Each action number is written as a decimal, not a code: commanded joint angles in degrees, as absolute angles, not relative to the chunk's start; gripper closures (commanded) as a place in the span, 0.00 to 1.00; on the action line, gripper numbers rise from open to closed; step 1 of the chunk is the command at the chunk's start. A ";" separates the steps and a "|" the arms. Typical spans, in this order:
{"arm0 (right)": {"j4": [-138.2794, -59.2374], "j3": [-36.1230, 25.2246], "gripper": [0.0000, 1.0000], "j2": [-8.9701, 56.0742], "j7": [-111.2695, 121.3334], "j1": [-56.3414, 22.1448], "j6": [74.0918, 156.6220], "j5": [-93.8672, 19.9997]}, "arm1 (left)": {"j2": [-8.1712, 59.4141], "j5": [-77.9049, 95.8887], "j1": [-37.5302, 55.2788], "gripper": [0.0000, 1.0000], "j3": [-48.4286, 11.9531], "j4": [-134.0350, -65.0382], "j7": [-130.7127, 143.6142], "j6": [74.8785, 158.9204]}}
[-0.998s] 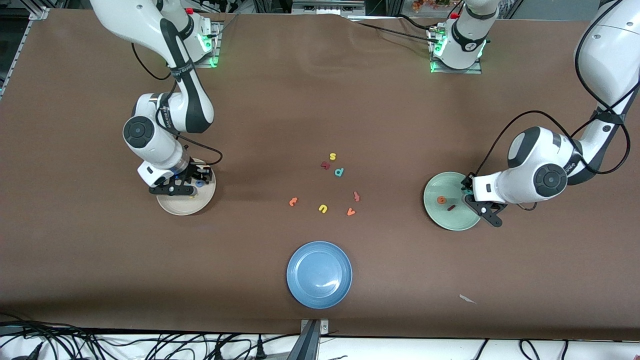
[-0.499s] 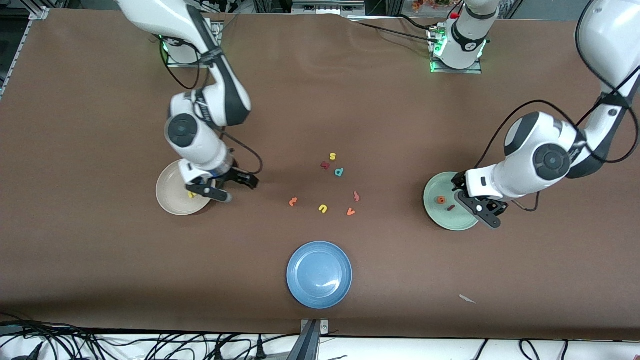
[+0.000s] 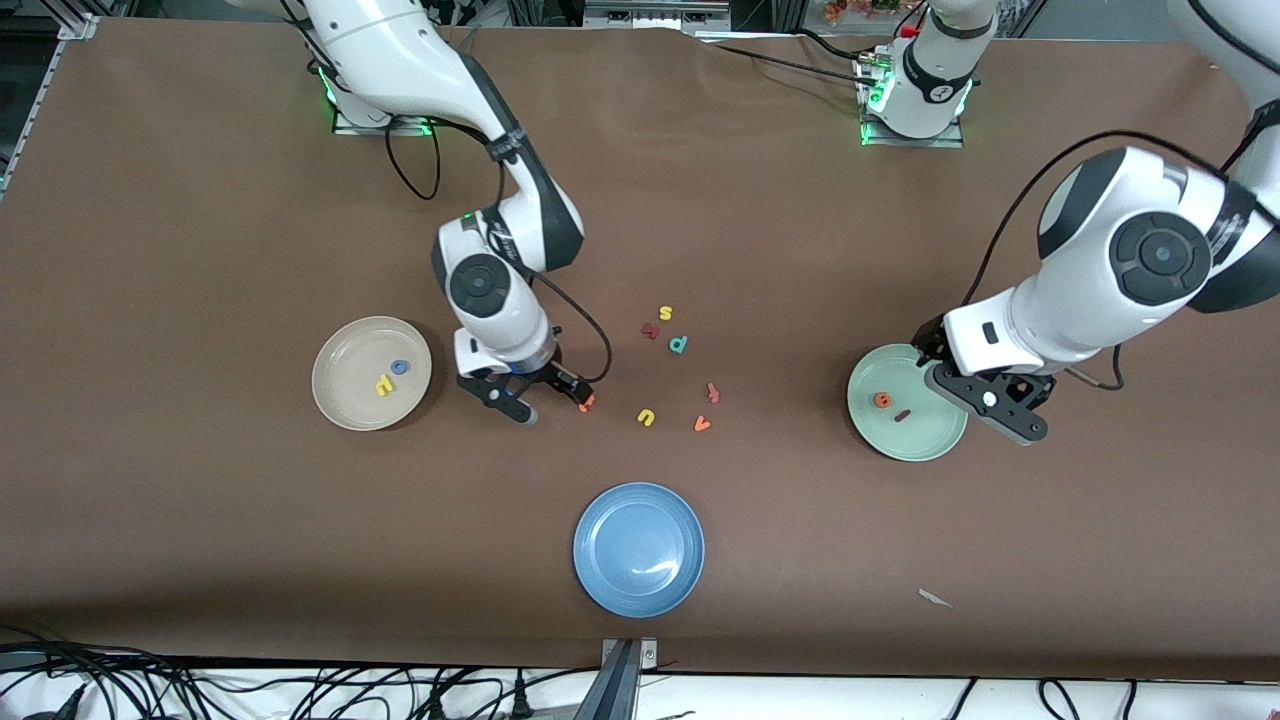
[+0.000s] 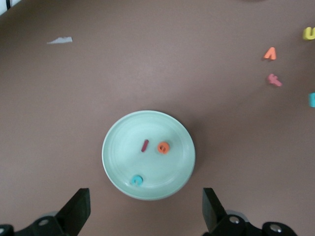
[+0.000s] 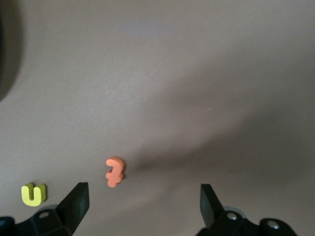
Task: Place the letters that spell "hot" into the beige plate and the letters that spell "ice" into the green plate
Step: 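Retract the left arm to rest while the right gripper reaches orange letter, then grasp the orange letter with the right gripper and lift it, then carry the orange letter over the beige plate and open the right gripper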
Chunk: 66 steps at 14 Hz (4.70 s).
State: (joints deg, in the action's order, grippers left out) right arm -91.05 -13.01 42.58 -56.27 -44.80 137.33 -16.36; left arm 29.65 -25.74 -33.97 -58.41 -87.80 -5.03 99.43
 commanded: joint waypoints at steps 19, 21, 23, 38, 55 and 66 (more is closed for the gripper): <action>-79.28 -13.45 0.52 52.82 -59.85 -45.35 135.18 -17.31 | -3.76 0.72 1.22 0.00 -4.67 -99.02 -4.39 100.61; -79.28 -13.27 0.57 52.82 -59.94 -45.44 135.18 -17.31 | -3.69 -1.40 1.23 0.00 -4.48 -99.23 -4.31 100.99; -79.28 -13.01 0.58 53.00 -59.94 -45.44 135.35 -17.31 | -3.08 -1.41 0.35 0.00 -4.48 -98.27 -4.13 100.38; -77.97 -12.65 1.00 52.91 -58.89 -45.18 131.95 -16.79 | 0.79 -0.53 -2.55 0.00 -5.10 -95.80 -3.43 99.32; -118.54 -31.28 1.00 23.12 -4.78 -44.82 134.71 -16.52 | 1.49 -0.53 -2.90 0.00 -5.80 -94.75 -3.34 98.26; -117.95 -33.75 0.00 24.17 1.16 -42.45 137.81 -17.40 | 1.49 -0.53 -2.90 0.00 -5.80 -94.75 -3.25 98.26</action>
State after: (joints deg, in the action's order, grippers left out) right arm -118.46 -34.17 25.57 2.63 -42.14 138.47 -16.42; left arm 0.83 -0.06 -2.80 -5.72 -96.40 -3.59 99.42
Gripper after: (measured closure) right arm 0.374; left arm 0.000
